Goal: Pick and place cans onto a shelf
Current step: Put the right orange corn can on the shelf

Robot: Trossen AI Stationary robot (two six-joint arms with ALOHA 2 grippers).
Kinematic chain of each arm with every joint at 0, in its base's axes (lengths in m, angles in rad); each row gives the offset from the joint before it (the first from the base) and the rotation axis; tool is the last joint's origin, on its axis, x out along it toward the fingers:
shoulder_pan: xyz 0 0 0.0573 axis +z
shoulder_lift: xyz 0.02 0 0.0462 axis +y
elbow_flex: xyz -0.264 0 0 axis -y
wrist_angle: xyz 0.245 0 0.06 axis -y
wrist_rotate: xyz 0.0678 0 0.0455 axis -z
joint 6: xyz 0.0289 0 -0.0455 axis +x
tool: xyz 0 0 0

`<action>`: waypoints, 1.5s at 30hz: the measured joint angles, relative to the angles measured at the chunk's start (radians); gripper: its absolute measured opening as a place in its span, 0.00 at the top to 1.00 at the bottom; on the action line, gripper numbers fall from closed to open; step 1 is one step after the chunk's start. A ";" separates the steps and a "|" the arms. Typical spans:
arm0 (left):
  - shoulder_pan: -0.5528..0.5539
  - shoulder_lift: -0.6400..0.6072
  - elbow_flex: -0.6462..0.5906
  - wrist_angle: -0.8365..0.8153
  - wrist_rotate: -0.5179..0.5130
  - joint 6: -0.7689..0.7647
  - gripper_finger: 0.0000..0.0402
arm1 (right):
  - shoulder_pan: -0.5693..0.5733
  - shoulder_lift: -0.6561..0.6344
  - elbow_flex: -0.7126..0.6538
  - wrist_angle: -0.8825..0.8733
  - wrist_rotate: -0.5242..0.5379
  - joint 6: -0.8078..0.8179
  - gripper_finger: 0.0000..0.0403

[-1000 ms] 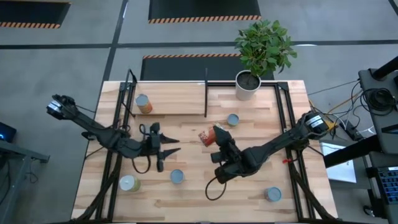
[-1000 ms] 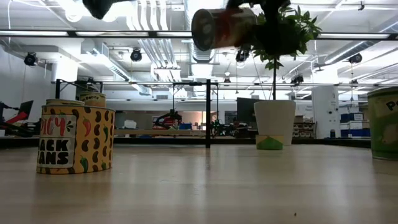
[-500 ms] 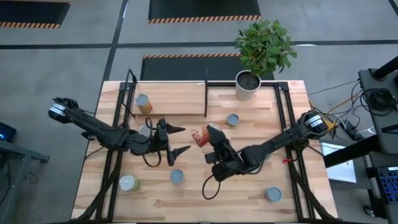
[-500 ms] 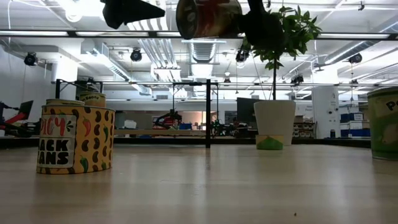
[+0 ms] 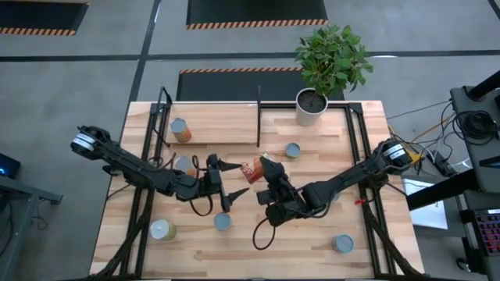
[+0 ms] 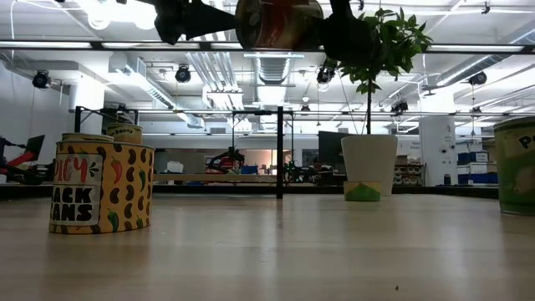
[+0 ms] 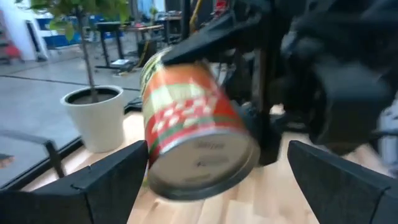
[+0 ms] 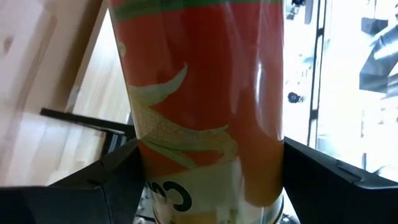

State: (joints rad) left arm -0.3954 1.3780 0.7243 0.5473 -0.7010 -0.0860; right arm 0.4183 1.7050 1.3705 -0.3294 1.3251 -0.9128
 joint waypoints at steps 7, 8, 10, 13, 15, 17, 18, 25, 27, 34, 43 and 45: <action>0.005 0.047 0.000 0.083 -0.019 0.083 0.08 | 0.000 0.000 0.000 0.009 -0.035 0.137 0.24; 0.008 0.051 0.000 0.090 -0.019 0.089 0.08 | 0.000 0.000 0.000 0.015 -0.053 0.153 0.24; 0.015 0.060 0.000 0.094 -0.020 0.097 0.08 | 0.000 0.000 0.000 0.033 -0.074 0.191 0.24; 0.025 0.078 0.000 0.107 -0.021 0.110 0.08 | -0.002 0.000 0.000 0.054 -0.103 0.233 0.24; 0.027 0.088 0.000 0.123 -0.022 0.127 0.08 | -0.001 0.000 0.000 0.058 -0.103 0.242 0.24; 0.027 0.094 0.000 0.128 -0.023 0.142 0.09 | -0.001 0.000 0.000 0.059 -0.103 0.240 0.24; 0.027 0.097 0.000 0.134 -0.023 0.146 0.10 | -0.001 0.000 0.000 0.059 -0.103 0.238 0.24; 0.027 0.098 0.000 0.138 -0.030 0.157 0.22 | 0.000 0.000 0.000 0.058 -0.098 0.217 0.23; 0.027 0.098 0.000 0.138 -0.030 0.157 0.23 | 0.000 0.000 0.000 0.058 -0.098 0.217 0.21; 0.026 0.098 -0.006 0.155 -0.023 0.196 0.24 | 0.001 -0.001 0.000 0.058 -0.100 0.222 0.13; 0.026 0.062 -0.098 0.349 0.007 0.235 0.24 | 0.038 -0.084 0.000 0.048 -0.107 0.265 0.12; 0.027 0.037 -0.138 0.416 0.062 0.239 0.24 | 0.052 -0.121 0.000 0.042 -0.127 0.277 0.12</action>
State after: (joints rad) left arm -0.3683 1.4153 0.5867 0.9636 -0.6390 0.1525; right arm 0.4705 1.5837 1.3705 -0.2871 1.1982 -0.6358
